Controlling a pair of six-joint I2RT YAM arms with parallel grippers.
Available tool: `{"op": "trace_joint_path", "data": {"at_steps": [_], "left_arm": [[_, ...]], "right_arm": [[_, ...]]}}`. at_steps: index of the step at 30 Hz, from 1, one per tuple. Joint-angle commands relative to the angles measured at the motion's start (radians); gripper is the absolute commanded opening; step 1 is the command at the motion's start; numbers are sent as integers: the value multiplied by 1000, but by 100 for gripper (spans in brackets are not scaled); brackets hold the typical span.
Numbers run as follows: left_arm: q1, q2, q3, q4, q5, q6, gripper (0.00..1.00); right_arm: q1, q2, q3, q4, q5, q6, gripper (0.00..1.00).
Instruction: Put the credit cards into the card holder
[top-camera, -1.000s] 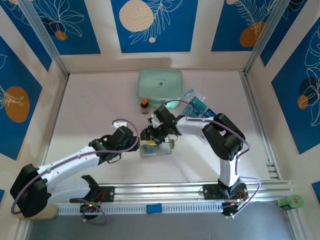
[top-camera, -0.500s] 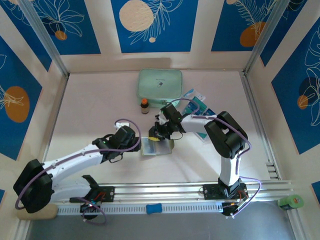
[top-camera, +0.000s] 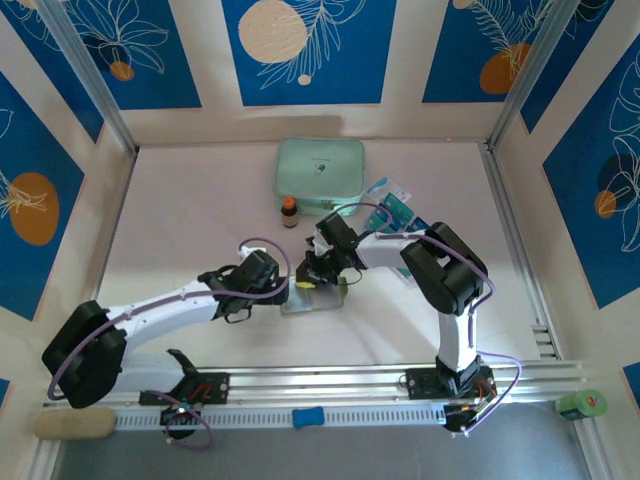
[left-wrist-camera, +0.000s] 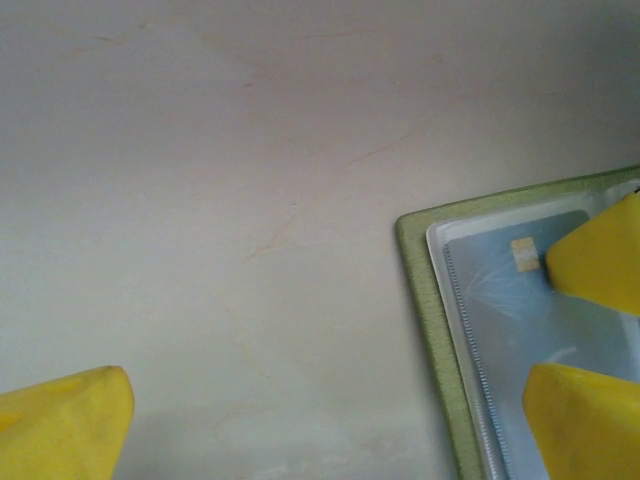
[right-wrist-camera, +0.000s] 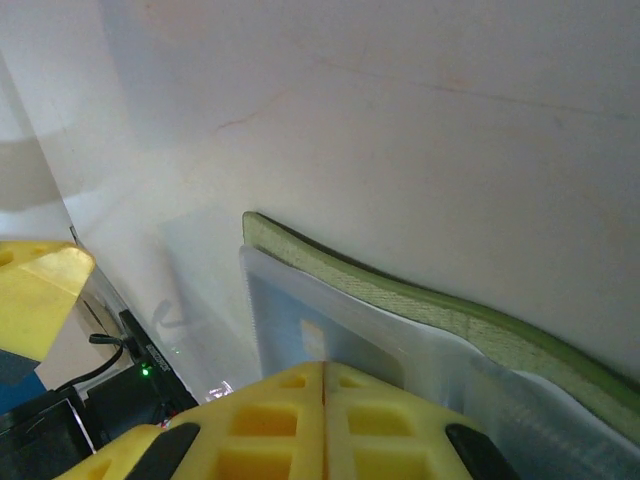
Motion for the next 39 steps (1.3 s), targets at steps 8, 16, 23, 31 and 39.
{"op": "trace_joint_path", "data": {"at_steps": [8,16,23,31,39], "left_arm": [[5,74,12,55,52,13,100],[6,103,-15,71,45,7,100],[5,111,-29,78,33,4,100],[5,117,-35,81,29,8,100],[6,116,-36,83,29,8,100]], "right_arm": [[-13,-61,20,-25,-30,3,7],[-126,-270,-2,-191,56,-118,11],[-246,-405,14,-461,296,-350,30],[-331,-417,54,-647,608,-560,40],[-332,-390,74,-701,805,-585,40]]}}
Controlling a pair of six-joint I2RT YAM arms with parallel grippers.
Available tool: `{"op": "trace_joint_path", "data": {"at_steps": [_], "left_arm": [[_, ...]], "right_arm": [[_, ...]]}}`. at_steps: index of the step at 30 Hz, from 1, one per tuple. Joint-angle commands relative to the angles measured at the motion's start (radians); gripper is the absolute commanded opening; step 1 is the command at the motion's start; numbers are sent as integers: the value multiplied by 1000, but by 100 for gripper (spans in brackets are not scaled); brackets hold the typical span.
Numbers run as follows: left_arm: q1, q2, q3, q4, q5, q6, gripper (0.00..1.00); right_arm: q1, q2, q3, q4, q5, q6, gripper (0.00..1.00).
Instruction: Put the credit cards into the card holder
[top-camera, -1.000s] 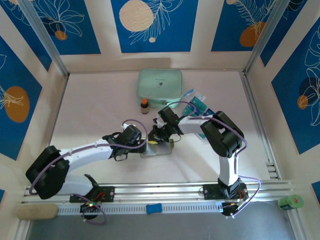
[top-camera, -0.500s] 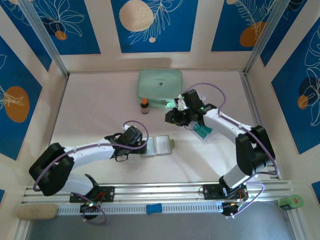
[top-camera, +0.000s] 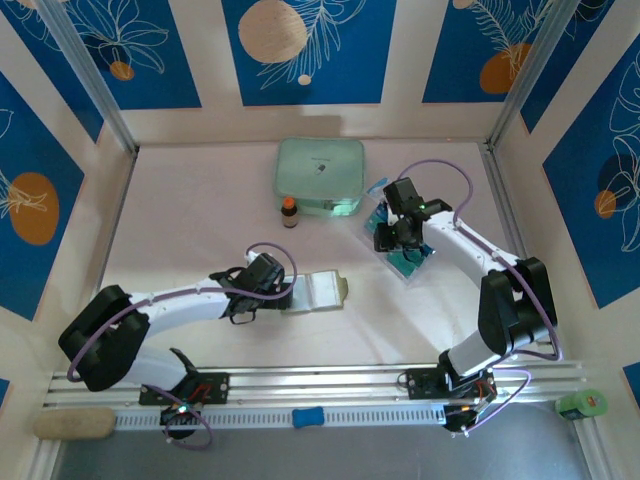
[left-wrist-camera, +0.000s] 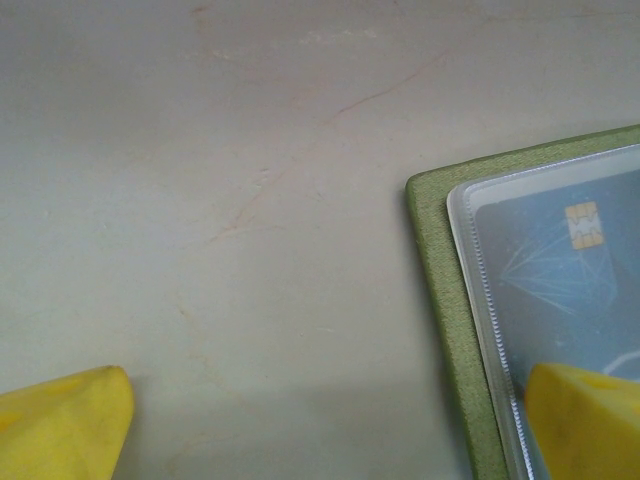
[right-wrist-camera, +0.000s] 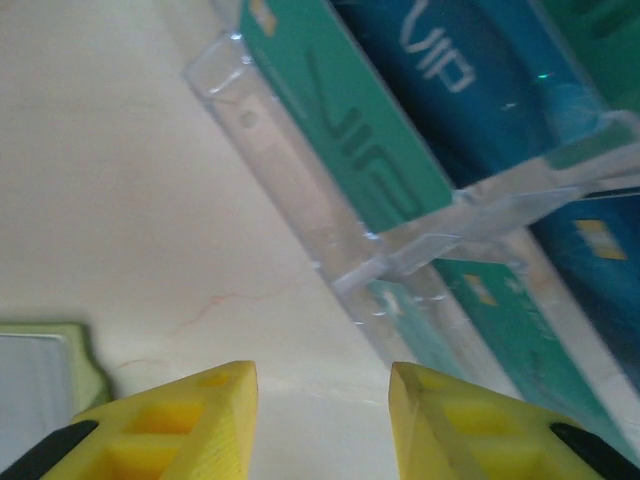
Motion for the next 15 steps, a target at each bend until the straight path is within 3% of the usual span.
{"op": "trace_joint_path", "data": {"at_steps": [1,15], "left_arm": [[6,9,-12,7,-8,0,100],[5,21,-3,22,0,2,100]], "right_arm": [[1,24,33,-66,128,-36,39],[26,105,47,-108,224,-24,37]]}}
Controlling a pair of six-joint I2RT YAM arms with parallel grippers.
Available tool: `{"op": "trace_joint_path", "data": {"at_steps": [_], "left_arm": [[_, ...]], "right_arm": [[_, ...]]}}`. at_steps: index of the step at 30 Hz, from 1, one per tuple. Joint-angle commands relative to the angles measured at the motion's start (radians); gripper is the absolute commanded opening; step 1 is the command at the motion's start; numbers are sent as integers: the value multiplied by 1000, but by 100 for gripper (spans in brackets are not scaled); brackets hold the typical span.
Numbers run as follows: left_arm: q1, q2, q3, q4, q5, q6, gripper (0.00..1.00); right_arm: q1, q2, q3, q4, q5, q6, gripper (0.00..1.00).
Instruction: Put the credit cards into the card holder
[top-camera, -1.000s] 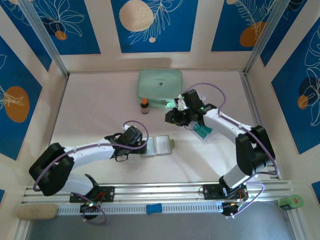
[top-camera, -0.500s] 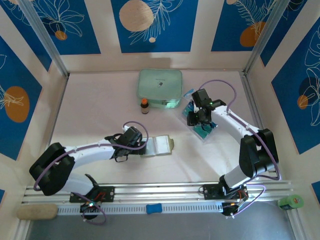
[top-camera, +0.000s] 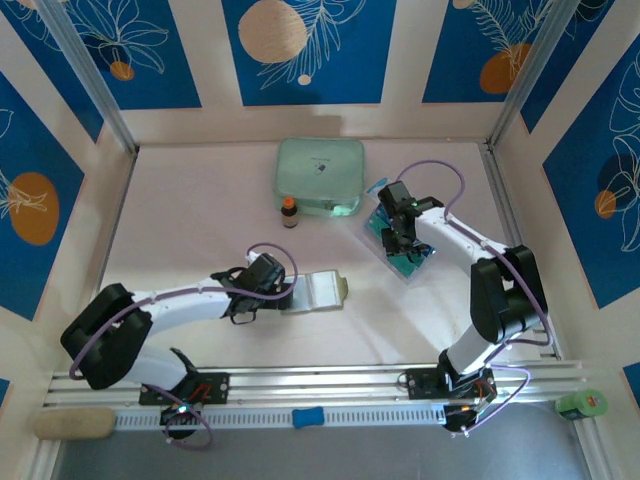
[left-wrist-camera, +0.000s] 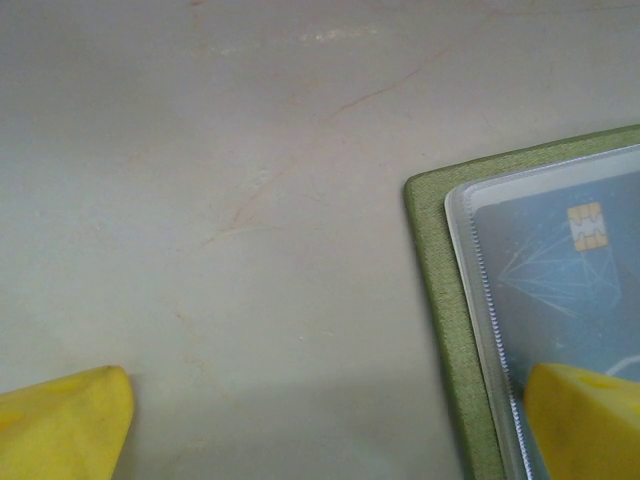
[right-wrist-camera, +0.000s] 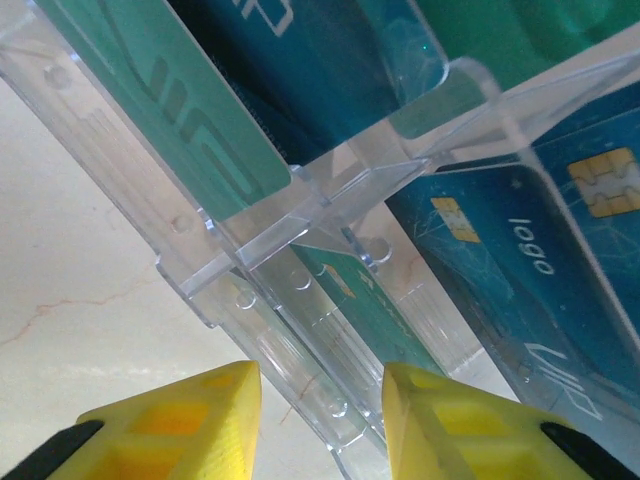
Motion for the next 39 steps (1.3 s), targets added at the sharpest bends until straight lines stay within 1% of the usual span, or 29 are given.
{"op": "trace_joint_path", "data": {"at_steps": [1,5,12,16,25,31,39], "left_arm": [[6,7,-2,13,-1,3,100],[6,11,1,13,1,3,100],[6,10,1,12,-1,2,100],[6,11,4,12,-2,4,100],[5,11,5,12,-1,3,100],[6,11,5,13,-1,3,100],[5,14,6,14,0,4,100]], "right_arm": [[14,29,25,-34,38,1,37],[29,60,28,-43,67,3,36],[62,87,25,-47,65,1,32],[75,81,16,-48,66,6,29],[77,54,34,-63,72,-1,28],[77,57,42,-67,73,-5,23],[78,37,48,-77,69,-6,19]]}}
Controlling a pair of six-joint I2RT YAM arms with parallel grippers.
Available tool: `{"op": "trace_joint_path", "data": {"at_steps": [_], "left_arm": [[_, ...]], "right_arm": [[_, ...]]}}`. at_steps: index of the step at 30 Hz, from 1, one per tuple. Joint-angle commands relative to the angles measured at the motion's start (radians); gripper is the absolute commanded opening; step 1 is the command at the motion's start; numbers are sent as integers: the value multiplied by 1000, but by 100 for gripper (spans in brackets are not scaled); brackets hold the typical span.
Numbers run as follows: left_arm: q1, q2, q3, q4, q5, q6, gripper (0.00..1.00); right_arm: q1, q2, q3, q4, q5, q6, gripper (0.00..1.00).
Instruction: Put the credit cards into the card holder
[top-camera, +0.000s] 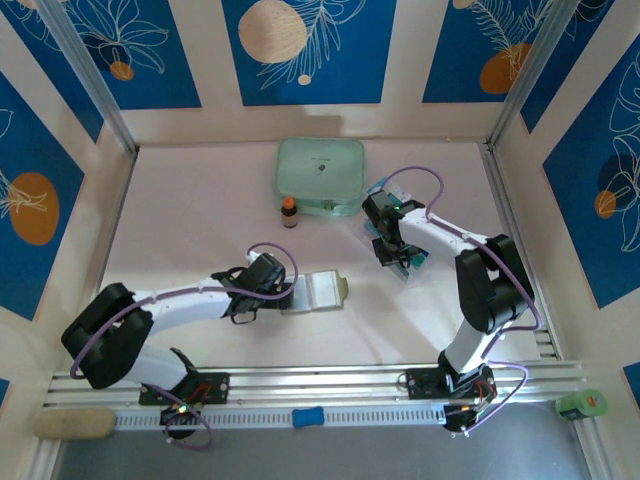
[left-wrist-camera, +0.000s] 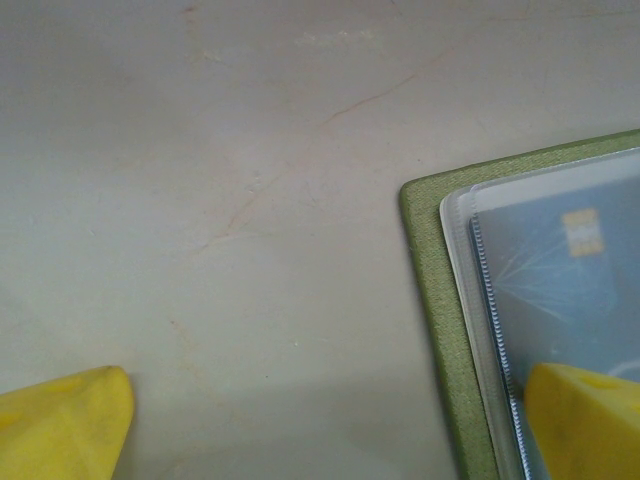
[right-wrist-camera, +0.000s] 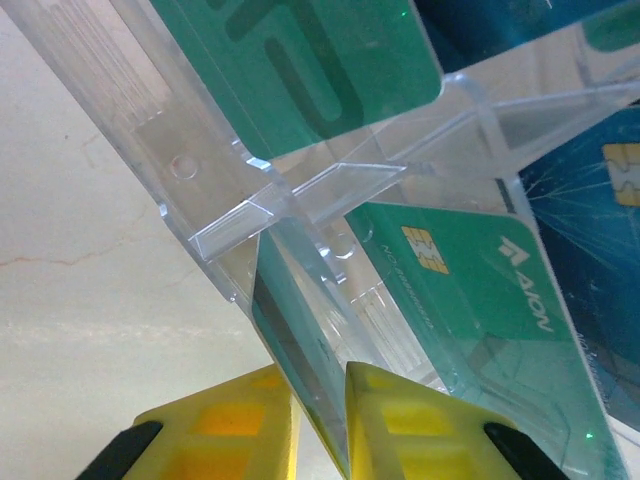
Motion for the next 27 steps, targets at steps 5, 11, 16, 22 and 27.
{"op": "trace_joint_path", "data": {"at_steps": [5,11,16,22,27], "left_arm": [[6,9,6,3,0,4,100],[5,5,6,3,0,4,100],[5,4,6,-2,0,4,100],[5,-7,17,-17,-4,7,100],[6,-20,30,-33,-8,12,100]], "right_arm": [[6,-46,44,-31,6,-7,17],[11,-40,47,-32,5,-14,9],[21,-48,69,-53,14,-27,1],[56,-78,133,-96,26,-33,0],[92,-120,195,-124,-4,-21,0]]}}
